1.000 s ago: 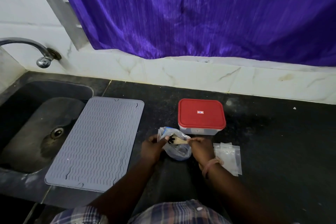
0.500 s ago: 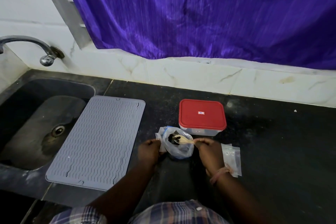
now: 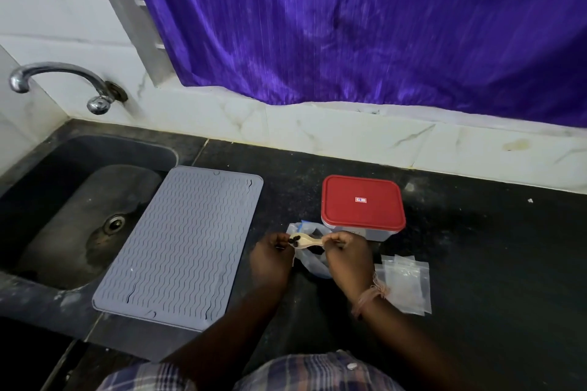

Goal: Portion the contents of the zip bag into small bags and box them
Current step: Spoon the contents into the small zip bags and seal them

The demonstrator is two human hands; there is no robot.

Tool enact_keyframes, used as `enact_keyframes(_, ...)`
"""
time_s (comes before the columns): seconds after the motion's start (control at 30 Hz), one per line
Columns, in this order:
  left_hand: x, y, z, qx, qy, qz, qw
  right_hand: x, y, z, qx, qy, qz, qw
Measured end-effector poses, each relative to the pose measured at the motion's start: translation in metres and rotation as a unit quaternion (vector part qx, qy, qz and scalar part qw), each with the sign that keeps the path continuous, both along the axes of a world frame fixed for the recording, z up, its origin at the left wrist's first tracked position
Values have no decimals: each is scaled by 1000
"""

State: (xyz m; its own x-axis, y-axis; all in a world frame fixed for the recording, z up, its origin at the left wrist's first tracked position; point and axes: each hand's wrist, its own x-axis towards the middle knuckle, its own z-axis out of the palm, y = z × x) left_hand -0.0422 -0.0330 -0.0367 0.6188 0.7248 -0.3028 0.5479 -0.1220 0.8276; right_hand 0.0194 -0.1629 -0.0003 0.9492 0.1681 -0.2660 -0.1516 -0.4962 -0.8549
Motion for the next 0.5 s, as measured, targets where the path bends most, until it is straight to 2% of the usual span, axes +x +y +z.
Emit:
enact_keyframes(0.23, -9, 1, 1, -40, -49, 13, 998, -1, 2, 4, -39, -45, 38, 998)
enact_keyframes(0.33, -9, 1, 4, -63, -64, 12, 996, -3, 4, 5, -70, -110, 78, 988)
enact_keyframes(0.43, -9, 1, 3, -55, -67, 13, 996, -7, 7, 0, -119, -210, 149, 959)
enact_keyframes(0.5, -9, 1, 2, -55, -66, 6, 996, -11, 10, -4, -170, -280, 215, 920)
